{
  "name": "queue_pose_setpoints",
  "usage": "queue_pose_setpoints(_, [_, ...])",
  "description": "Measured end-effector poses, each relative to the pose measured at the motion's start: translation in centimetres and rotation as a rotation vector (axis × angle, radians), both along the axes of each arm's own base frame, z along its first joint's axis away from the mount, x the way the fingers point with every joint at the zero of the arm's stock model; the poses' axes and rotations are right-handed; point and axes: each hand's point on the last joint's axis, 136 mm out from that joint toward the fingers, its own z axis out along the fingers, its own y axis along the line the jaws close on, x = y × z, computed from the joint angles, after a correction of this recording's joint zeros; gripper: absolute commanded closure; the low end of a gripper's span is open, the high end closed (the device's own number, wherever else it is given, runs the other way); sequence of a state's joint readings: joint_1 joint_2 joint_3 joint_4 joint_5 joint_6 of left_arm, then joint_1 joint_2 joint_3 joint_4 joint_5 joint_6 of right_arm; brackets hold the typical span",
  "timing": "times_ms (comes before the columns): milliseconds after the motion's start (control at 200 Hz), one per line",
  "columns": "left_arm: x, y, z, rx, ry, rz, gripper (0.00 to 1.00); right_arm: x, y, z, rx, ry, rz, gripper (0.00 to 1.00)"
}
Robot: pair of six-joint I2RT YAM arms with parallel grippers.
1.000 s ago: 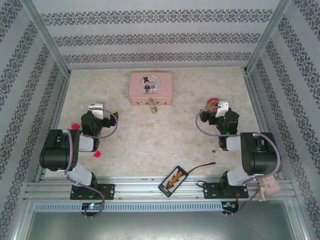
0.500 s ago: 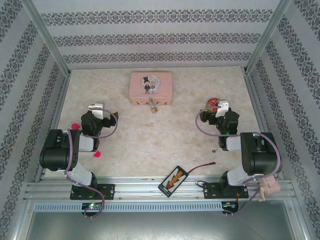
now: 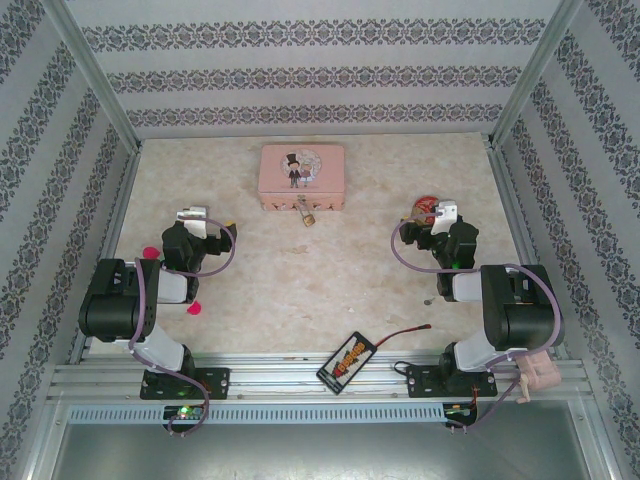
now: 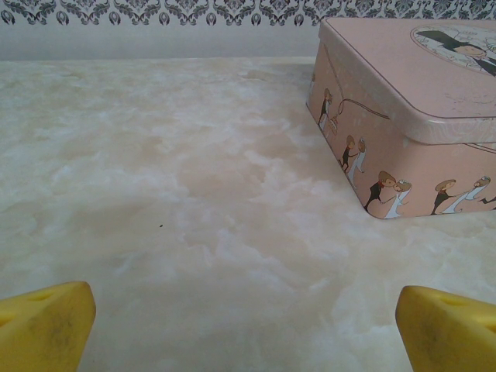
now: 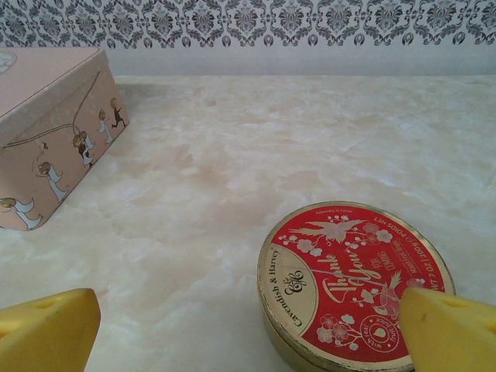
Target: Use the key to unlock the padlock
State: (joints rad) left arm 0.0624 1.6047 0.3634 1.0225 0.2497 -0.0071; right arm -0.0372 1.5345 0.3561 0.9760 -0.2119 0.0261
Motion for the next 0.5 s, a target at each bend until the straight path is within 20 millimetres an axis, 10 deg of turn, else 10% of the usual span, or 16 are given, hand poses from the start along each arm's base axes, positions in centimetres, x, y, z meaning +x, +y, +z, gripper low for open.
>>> queue_pose_setpoints(270, [-0.2,0.1,0.4,0.002,0.003,0.008,0.01,-0.2,-0.2,-0.2,-0.001,0.023,-0.011,0.02])
queue_pose_setpoints(500, [-1.4,1.4,6.0,-0.006,-0.095,0.091,0.01,-0.3,-1.0,3.7,-0.006,-0.009,-0.063,0.02])
